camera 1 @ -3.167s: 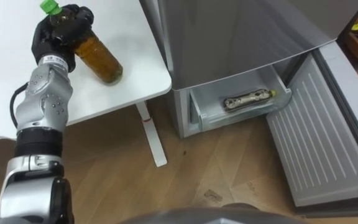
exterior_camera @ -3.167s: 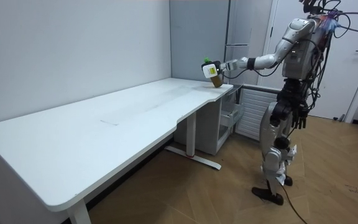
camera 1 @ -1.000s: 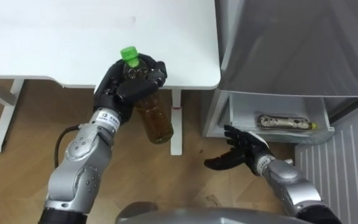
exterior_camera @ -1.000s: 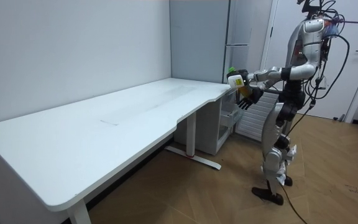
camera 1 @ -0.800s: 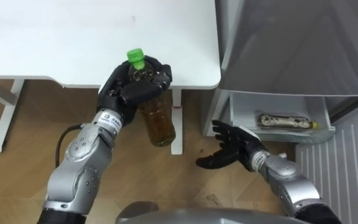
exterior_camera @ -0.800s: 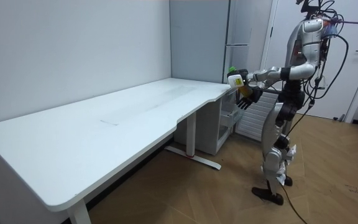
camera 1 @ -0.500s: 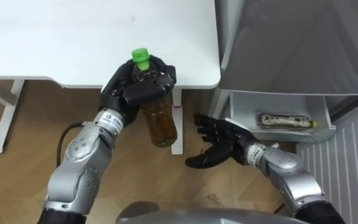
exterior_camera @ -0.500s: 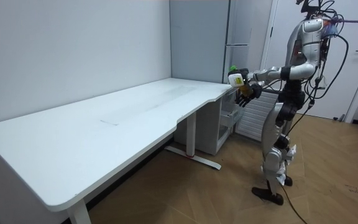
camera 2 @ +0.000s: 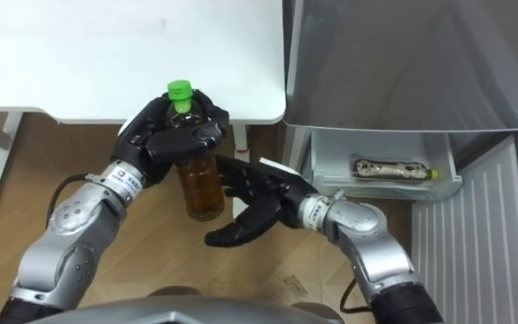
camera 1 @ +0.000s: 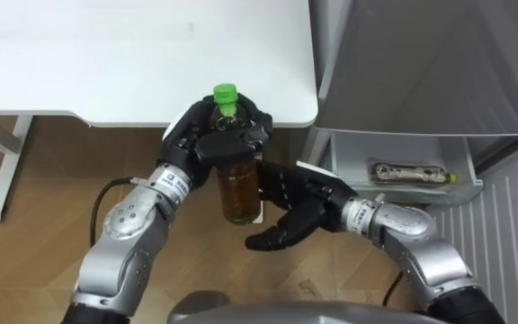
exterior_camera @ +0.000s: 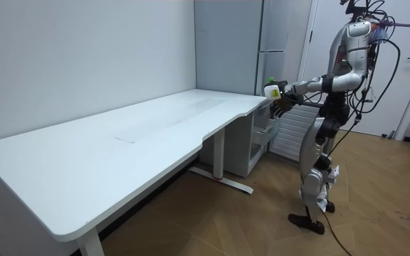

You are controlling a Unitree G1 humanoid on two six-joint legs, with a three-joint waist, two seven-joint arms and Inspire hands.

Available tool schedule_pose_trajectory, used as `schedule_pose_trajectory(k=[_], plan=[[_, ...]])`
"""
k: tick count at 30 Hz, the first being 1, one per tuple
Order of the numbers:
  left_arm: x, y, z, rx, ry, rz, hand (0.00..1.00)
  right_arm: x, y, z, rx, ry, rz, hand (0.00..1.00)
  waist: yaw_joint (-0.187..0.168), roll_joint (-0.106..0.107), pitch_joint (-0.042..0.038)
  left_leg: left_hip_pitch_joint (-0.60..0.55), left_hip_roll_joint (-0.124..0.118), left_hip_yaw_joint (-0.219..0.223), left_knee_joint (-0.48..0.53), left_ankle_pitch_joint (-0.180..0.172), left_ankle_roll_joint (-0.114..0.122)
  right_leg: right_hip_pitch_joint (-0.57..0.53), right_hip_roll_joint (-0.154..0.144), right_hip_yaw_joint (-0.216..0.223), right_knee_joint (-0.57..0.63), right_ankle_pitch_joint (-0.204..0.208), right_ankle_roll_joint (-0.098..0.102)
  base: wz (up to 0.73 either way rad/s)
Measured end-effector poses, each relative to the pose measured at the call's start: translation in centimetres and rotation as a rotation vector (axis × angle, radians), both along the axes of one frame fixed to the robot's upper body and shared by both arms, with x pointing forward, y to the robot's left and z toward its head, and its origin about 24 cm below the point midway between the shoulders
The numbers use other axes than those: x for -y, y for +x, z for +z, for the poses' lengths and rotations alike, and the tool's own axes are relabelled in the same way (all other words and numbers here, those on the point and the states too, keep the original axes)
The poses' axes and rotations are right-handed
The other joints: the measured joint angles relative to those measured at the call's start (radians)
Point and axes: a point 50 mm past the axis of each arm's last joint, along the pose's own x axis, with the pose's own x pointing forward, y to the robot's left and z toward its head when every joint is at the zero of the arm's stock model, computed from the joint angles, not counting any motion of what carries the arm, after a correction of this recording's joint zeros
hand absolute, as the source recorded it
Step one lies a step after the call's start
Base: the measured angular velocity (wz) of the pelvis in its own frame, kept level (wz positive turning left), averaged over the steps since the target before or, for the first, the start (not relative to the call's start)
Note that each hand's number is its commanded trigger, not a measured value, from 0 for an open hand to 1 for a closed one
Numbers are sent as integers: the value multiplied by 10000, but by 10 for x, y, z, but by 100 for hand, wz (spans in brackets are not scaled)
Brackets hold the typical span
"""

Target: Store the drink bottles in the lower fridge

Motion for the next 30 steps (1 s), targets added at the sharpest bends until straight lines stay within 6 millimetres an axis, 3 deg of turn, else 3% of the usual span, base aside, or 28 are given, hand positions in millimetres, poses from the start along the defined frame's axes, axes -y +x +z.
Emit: schedule_pose_trajectory(k=[13, 14, 15, 16, 30], plan=[[7, -2, 2, 275, -94, -401, 100, 1, 0, 3, -82, 552, -49, 0, 153, -50, -4, -42, -1, 13, -2, -1, 2, -65, 0, 9, 11, 1, 0, -1], [7, -2, 2, 272, -82, -433, 100, 0, 0, 3, -95, 583, -32, 58, 163, -58, -10, -80, -1, 10, 5, -1, 1, -102, 0, 8, 13, 0, -1, 0], [7, -2, 2, 284, -76, -446, 100, -1, 0, 3, -113, 609, -4, 86, 164, -59, -10, -104, -2, 3, 14, -1, 2, -120, 0, 6, 14, 1, -1, 4], [8, -2, 2, 317, -53, -497, 100, -1, -1, 3, -138, 665, -9, 100, 164, -63, -12, -162, -9, -21, 57, 0, 2, -142, -2, -12, 13, 1, 0, 5], [21, -9, 1, 432, -120, -1690, 100, -3, -1, 1, -212, 534, -410, 100, 178, -206, 11, -185, 3, -47, 86, -2, 1, -141, 22, -13, 20, 1, -1, 0]])
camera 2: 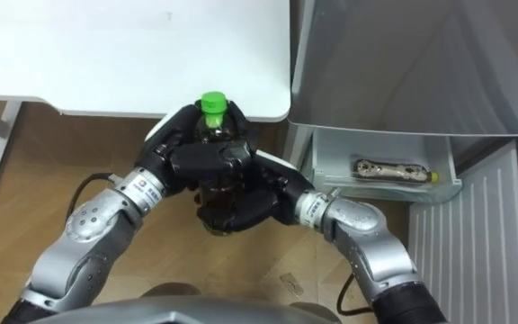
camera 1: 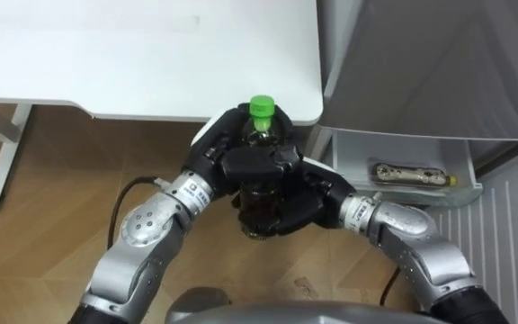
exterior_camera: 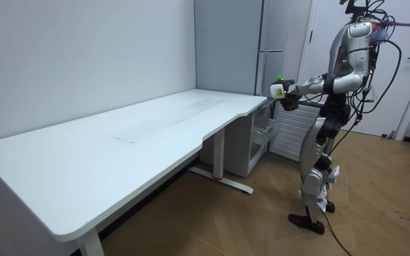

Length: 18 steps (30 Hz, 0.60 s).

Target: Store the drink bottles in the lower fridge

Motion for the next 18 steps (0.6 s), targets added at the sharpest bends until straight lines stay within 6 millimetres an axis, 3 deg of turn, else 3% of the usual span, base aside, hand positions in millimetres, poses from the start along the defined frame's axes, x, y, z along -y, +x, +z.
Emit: schedule_pose_trajectory(k=[7, 8, 9, 10, 11, 18], plan=[[1, 0, 1, 39, -337, -352, 100, -2, 0, 0, -8, 96, 23, 100, 15, -61, 28, -41, -2, -3, 10, -2, 0, -21, 2, -12, -9, 2, -2, 0], [1, -1, 2, 53, -360, -449, 91, -3, -1, 0, -16, 98, 51, 100, 15, -60, 28, -57, -2, -9, 13, -2, 0, -33, 2, -19, -10, 1, -2, 0], [1, -1, 2, 54, -366, -463, 64, -3, -1, 0, -17, 99, 59, 100, 15, -59, 28, -66, -1, -12, 17, -2, 0, -37, 3, -24, -12, 2, -2, 0], [2, -1, 2, 45, -405, -461, 18, -3, -1, 0, -4, 108, 71, 100, 10, -58, 27, -74, -2, -14, 20, -1, 0, -43, 3, -26, -13, 2, -2, 0], [1, -1, 2, 21, -511, -431, 0, -3, 0, 1, 84, 137, 78, 100, 9, -56, 28, -80, -2, -14, 20, -2, 0, -47, 4, -27, -15, 2, -2, 0], [3, 1, 4, 95, -881, -309, 0, -4, 0, 2, 15, 550, -24, 100, 12, -1, 16, -152, -4, -17, 32, -1, -1, -120, 7, -5, -14, 3, -5, 0]])
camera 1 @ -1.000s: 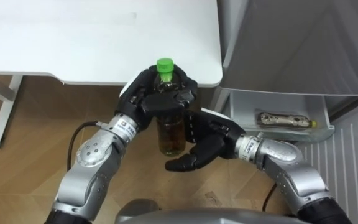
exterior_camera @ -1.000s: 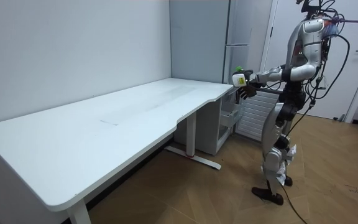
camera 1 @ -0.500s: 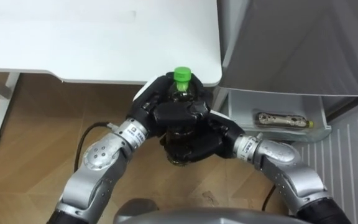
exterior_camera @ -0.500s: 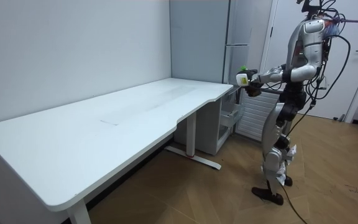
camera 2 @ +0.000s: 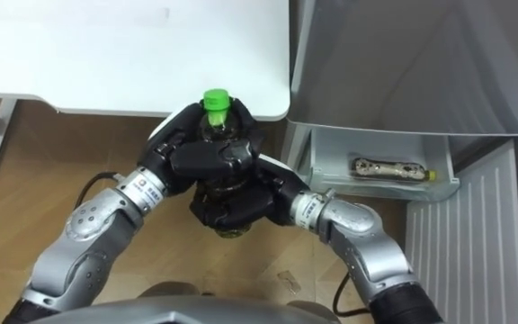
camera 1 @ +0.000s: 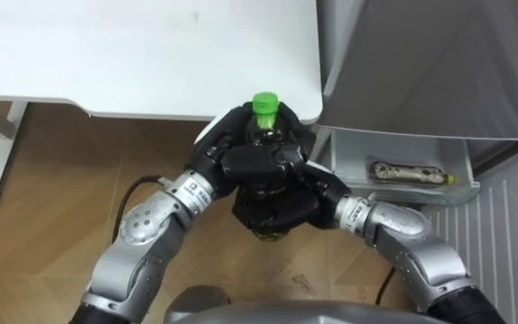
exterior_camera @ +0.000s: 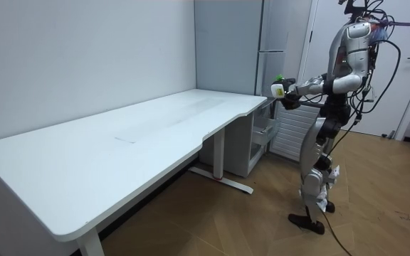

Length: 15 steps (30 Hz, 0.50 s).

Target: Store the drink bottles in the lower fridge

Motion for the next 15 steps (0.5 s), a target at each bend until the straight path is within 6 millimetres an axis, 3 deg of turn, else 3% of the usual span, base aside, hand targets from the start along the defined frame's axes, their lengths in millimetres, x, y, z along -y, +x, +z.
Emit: schedule_pose_trajectory(k=[15], plan=[[-3, 7, 8, 626, 98, 326, 0, -2, -4, 0, -414, 867, -200, 100, 10, 231, 21, 4, 3, 25, 24, 0, 1, -12, 1, 59, 11, 4, -6, 0]])
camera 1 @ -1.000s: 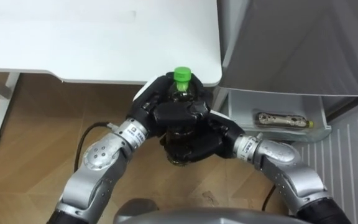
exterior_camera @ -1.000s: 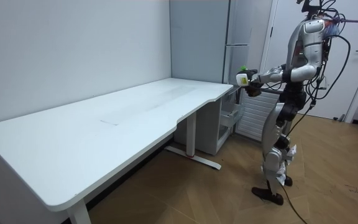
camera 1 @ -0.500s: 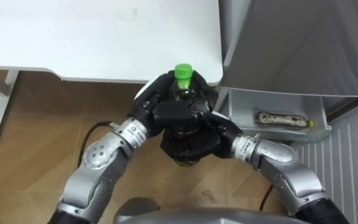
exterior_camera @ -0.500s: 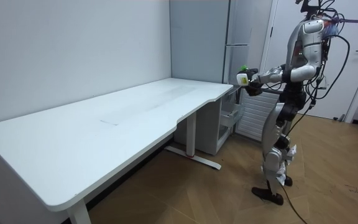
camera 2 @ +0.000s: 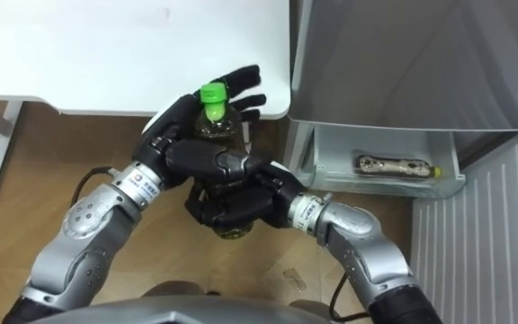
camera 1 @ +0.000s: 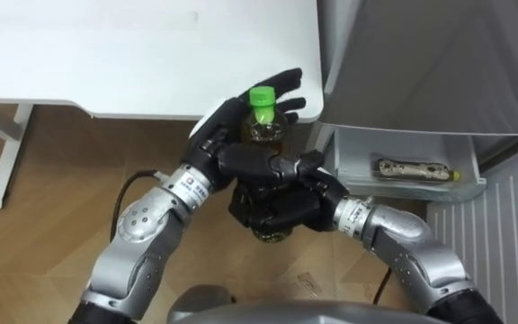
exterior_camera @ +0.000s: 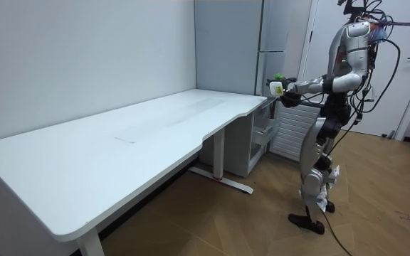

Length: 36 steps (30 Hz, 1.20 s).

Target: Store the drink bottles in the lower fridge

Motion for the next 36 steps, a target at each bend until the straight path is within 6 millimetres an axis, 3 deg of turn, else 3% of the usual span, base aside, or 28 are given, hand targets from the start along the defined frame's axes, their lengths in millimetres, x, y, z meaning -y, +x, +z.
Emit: schedule_pose_trajectory(k=[7, 15, 22, 29, 36], plan=[[1, 5, 13, 799, 401, 96, 0, -1, 0, 1, -55, 374, -121, 100, 22, 40, -2, 82, 5, 17, -25, 0, 0, 58, 0, 12, -10, 3, -5, 0], [-25, 25, 64, 3102, 123, 1833, 0, 6, -11, -6, -435, 246, -111, 100, 250, 69, 16, 333, 4, 31, -103, 0, 0, 312, 4, 9, -41, 4, -6, 0], [-60, 28, 90, 4362, 572, 4112, 0, 17, -8, -5, -344, 244, -451, 100, 354, 274, 24, 357, 7, -7, -117, 0, -1, 325, 15, -16, -47, 4, -6, 1], [-100, 28, 105, 4890, 858, 6911, 0, 34, -5, -4, -255, 139, -1238, 100, 752, 420, 18, 541, 2, -45, -211, 2, -9, 528, 32, -48, -203, 8, -11, 0], [-132, 20, 108, 4776, 931, 9598, 0, 37, -25, -15, -927, 58, -1421, 100, 1268, 438, 5, 662, -12, -18, -240, 1, -8, 563, 13, 6, -212, 8, -11, -1]])
